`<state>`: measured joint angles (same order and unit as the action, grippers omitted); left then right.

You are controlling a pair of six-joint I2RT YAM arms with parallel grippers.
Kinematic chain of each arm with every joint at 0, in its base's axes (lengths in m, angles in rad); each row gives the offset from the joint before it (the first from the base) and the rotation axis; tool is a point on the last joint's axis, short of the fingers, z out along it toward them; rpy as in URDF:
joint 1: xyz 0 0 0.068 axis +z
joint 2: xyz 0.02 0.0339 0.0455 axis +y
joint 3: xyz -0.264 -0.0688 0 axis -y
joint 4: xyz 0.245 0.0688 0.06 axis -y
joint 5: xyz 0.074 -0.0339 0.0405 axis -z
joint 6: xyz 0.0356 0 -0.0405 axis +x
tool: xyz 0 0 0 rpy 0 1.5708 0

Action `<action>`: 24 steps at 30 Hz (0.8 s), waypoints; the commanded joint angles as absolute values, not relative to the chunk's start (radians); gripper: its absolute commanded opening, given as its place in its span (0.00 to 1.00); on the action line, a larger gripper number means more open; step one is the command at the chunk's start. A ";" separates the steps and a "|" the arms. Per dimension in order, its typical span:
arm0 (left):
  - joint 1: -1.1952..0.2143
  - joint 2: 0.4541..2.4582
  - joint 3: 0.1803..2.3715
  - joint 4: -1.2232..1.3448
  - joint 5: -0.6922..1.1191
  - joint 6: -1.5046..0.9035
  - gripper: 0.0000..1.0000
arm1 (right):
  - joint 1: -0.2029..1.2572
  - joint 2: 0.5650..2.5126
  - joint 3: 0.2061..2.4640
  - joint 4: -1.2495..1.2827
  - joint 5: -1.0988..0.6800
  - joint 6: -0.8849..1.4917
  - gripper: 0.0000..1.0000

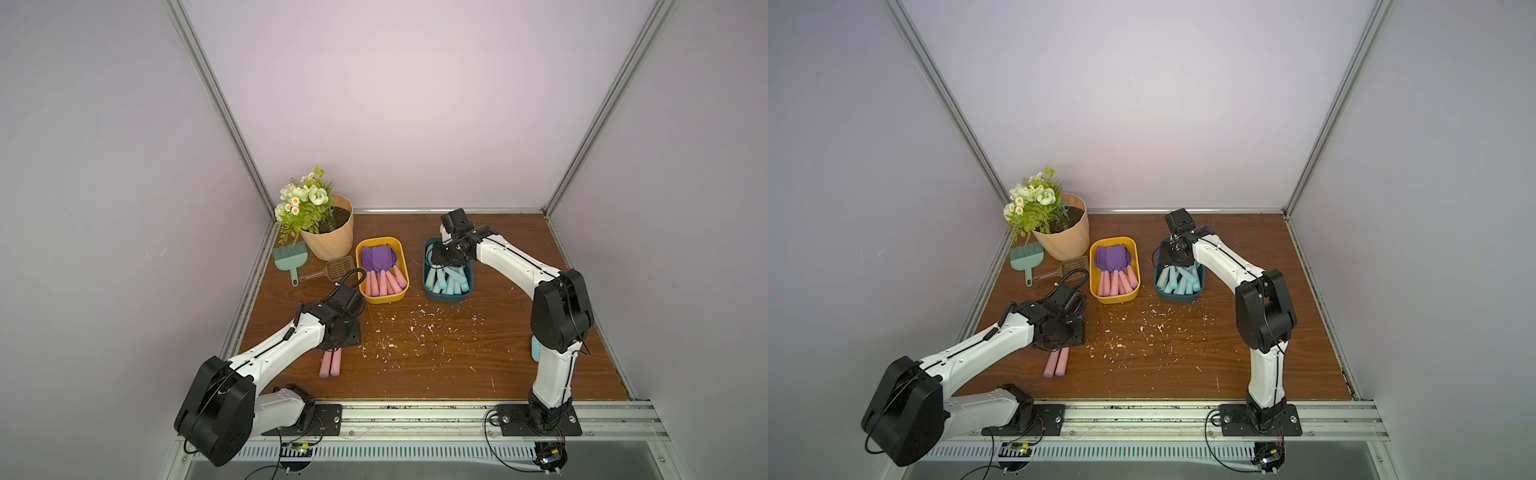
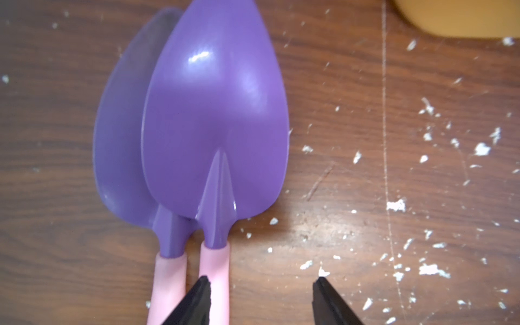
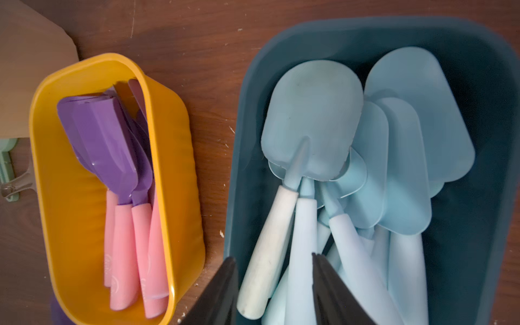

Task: Sort the small shovels by color and place them into the storage box
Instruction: Place the shovel in the storage box, then pick up the shovel from the center of the board.

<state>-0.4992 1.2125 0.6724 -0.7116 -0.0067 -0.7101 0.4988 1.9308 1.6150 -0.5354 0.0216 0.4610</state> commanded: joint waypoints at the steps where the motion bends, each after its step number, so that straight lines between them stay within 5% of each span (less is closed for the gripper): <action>1: -0.511 1.182 0.639 -0.794 -0.027 -0.770 0.60 | 0.497 1.882 1.580 -0.523 0.015 0.479 0.47; 9: -0.533 1.224 0.609 -0.774 0.013 -0.800 0.58 | 0.497 1.868 1.583 -0.549 0.014 0.464 0.47; 16: -0.544 1.272 0.583 -0.712 0.062 -0.798 0.46 | 0.497 1.868 1.609 -0.572 0.008 0.463 0.47; 17: -0.545 1.278 0.578 -0.699 0.068 -0.799 0.44 | 0.496 1.867 1.606 -0.574 0.008 0.464 0.47; 19: -0.548 1.295 0.567 -0.670 0.077 -0.794 0.19 | 0.497 1.865 1.602 -0.576 0.010 0.469 0.47; 21: -0.550 1.307 0.566 -0.653 0.084 -0.783 0.07 | 0.498 1.867 1.599 -0.580 0.008 0.478 0.47; 24: -0.554 1.299 0.581 -0.648 0.085 -0.763 0.01 | 0.499 1.879 1.609 -0.587 -0.006 0.485 0.47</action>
<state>-0.5388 1.2736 0.6006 -0.7086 0.0494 -0.7727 0.4988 1.9182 1.5707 -0.5503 0.0177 0.4633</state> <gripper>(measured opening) 0.247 0.468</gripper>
